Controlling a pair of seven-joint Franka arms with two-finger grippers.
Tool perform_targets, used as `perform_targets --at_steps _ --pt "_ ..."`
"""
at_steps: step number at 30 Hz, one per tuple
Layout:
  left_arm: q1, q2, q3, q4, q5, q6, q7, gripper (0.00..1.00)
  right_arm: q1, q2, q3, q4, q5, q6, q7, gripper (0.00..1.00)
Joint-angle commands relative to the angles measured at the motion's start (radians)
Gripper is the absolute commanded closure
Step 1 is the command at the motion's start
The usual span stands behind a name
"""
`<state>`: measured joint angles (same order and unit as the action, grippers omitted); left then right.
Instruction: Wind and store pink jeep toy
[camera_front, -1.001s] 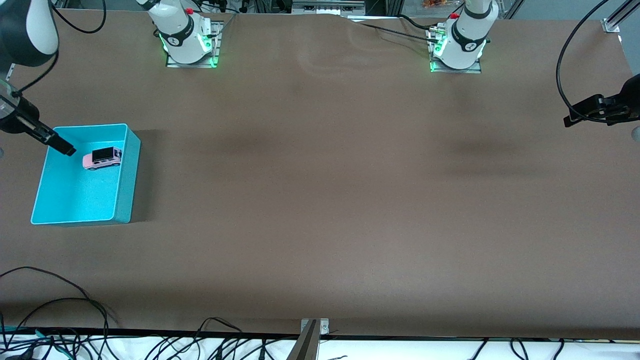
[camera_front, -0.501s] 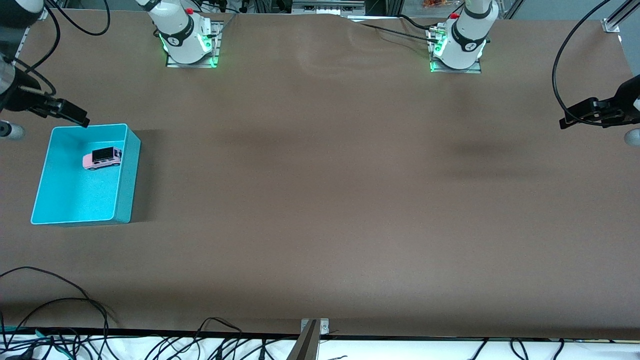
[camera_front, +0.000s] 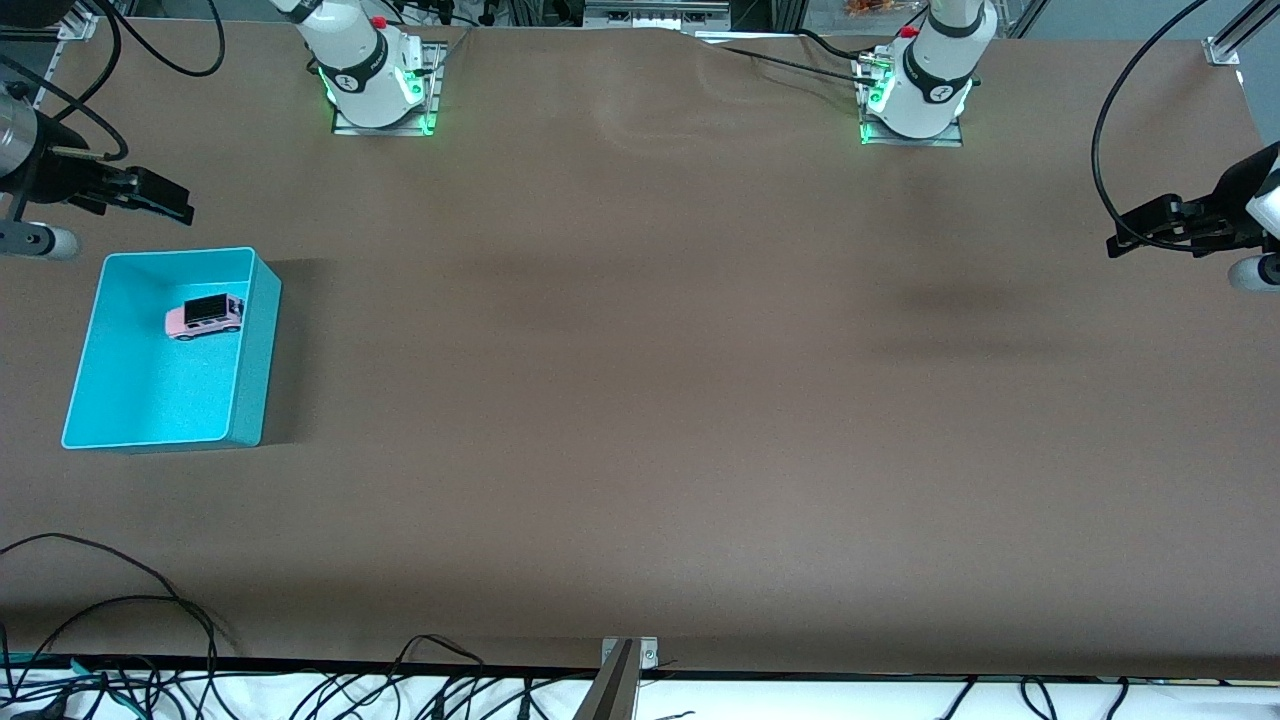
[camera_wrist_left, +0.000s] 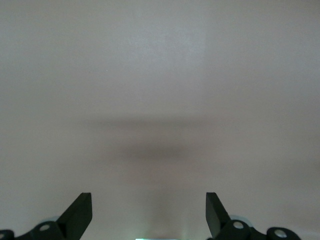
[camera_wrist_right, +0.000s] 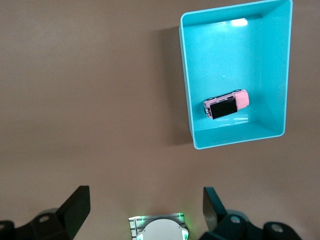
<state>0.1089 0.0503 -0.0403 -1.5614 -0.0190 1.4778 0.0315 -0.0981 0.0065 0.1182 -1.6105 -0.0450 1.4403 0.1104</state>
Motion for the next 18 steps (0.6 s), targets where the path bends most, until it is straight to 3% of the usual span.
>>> perform_targets --at_steps 1,6,18 --pt "0.002 0.016 -0.003 0.032 0.022 -0.011 0.002 0.0 0.047 0.017 -0.028 0.041 0.004 -0.035 -0.02 0.0" --pt "0.002 0.016 -0.003 0.032 0.022 -0.011 0.004 0.0 0.1 0.015 -0.081 0.041 0.004 -0.04 -0.02 0.0" --pt "0.002 0.016 -0.003 0.032 0.022 -0.011 0.004 0.0 0.1 0.01 -0.084 0.041 0.011 -0.034 -0.075 0.0"
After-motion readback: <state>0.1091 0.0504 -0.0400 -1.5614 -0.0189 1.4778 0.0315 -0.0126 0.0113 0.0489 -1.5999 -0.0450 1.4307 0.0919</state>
